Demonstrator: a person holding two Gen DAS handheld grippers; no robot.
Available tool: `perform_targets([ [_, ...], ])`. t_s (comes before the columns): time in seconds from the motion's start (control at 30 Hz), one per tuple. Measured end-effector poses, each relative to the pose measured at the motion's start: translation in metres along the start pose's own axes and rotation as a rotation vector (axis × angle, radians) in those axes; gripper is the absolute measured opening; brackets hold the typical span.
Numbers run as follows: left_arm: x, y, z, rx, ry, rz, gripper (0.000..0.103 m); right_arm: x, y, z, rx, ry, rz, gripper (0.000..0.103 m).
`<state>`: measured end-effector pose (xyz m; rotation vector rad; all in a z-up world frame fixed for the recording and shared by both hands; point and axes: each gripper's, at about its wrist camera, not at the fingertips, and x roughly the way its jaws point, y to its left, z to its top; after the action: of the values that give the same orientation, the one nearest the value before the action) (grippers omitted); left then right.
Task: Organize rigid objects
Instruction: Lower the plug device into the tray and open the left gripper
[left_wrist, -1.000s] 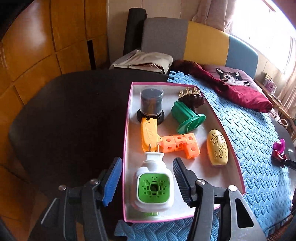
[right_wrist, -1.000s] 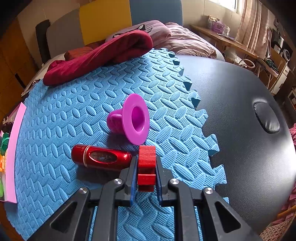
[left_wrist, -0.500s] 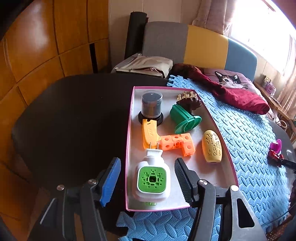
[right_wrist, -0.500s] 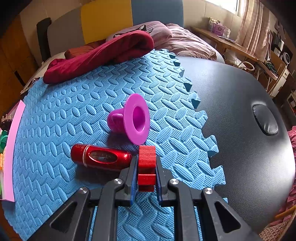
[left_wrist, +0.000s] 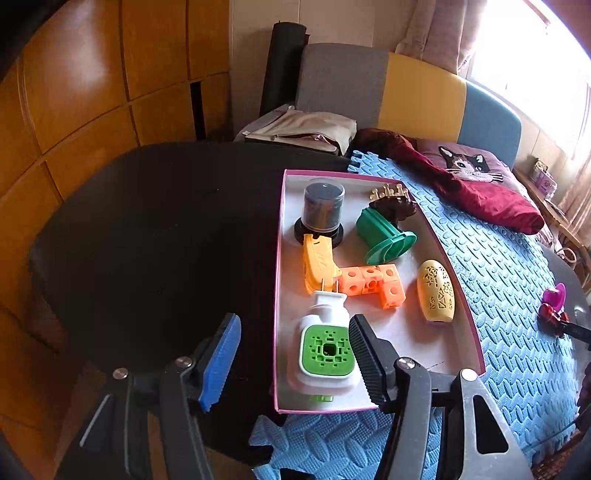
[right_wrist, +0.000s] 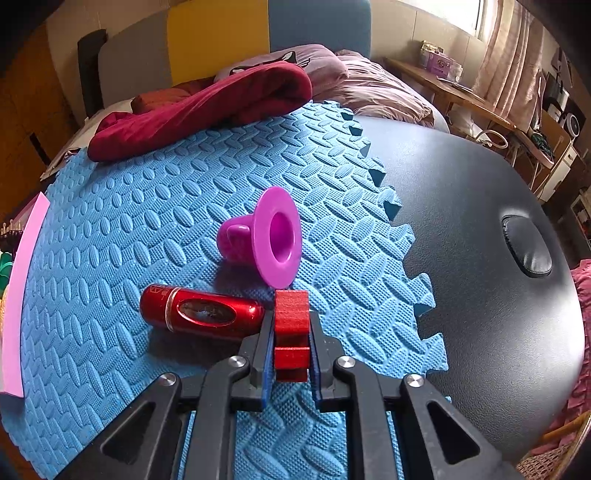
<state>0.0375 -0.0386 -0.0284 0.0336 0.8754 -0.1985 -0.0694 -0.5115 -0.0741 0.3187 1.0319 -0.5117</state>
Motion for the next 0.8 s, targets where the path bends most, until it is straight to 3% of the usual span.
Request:
perform_targets([
  [0.37,-0.001,0.014,-0.003,-0.033,-0.001,0.0,0.062,-0.001,0.0,0.001,0.0,-0.004,-0.02,0.014],
  [0.6,0.0,0.02,-0.004,-0.049,-0.004,0.007,0.062,-0.044,-0.011,0.012,0.082,-0.14,0.013,0.014],
  [0.7,0.002,0.024,-0.005,-0.061,-0.004,0.01,0.062,-0.065,0.002,0.016,0.058,-0.2,0.084,0.014],
  [0.8,0.002,0.027,-0.005,-0.07,-0.003,0.015,0.062,-0.08,0.029,0.018,0.011,-0.208,0.226,0.014],
])
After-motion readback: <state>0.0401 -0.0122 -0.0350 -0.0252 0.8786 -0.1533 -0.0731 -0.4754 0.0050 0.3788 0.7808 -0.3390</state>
